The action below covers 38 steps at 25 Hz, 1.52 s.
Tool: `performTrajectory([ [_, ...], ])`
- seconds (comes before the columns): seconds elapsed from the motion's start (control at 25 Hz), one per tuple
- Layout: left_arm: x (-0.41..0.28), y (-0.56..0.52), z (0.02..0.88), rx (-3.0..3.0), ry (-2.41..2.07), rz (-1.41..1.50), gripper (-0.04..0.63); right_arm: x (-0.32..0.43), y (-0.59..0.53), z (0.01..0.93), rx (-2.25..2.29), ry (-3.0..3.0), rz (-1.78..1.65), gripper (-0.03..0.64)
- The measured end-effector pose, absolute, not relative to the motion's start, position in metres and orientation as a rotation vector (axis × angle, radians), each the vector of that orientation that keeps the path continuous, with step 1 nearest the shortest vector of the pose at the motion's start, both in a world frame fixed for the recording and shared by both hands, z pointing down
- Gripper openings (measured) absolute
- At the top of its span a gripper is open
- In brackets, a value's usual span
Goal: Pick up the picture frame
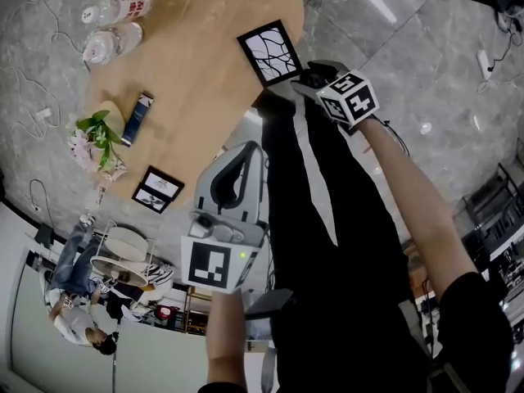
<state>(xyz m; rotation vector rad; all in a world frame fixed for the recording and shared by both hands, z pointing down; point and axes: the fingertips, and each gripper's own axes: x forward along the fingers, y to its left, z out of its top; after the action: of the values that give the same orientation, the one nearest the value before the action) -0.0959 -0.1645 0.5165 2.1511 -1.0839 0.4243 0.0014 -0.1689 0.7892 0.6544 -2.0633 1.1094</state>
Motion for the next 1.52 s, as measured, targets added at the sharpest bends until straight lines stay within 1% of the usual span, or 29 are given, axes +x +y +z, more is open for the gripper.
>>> performTrajectory([
  [0.48,-0.090,-0.147,0.560,2.085,-1.023,0.452,0.014,-0.017,-0.175,0.839,0.602,-2.055,1.295,0.242],
  [1.08,-0.087,-0.149,0.563,2.073,-1.026,0.453,0.014,-0.030,-0.175,0.842,0.516,-2.043,1.393,0.242],
  [1.52,-0.085,-0.149,0.559,2.079,-1.025,0.452,0.014,-0.027,-0.173,0.832,0.554,-2.049,1.491,0.184],
])
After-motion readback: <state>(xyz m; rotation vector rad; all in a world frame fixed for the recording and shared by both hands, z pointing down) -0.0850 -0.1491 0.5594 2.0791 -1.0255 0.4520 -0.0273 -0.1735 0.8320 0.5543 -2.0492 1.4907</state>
